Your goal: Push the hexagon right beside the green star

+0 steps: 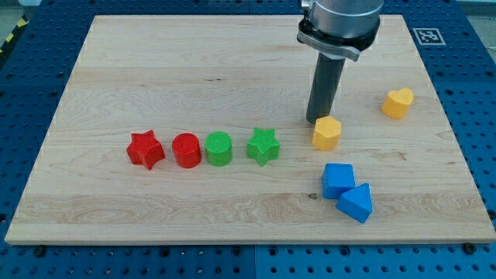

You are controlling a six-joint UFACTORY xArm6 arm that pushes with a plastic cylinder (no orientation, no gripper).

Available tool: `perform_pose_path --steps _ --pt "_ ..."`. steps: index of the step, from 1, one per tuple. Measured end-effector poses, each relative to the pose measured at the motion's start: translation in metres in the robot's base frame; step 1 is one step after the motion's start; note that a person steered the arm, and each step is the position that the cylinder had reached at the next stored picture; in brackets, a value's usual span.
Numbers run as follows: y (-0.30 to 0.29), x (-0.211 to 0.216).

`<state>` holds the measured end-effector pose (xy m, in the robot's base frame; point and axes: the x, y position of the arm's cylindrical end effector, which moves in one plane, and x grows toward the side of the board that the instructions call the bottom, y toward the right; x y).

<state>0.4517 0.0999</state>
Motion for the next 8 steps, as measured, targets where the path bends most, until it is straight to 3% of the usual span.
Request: perform_pose_path --steps 2,3,4,5,6,8 --pt "0.015 -0.009" --pt "0.058 -0.019" --pt "0.087 0.006" --pt "0.073 0.039" --pt "0.051 0.038" --pt "0.064 0.031"
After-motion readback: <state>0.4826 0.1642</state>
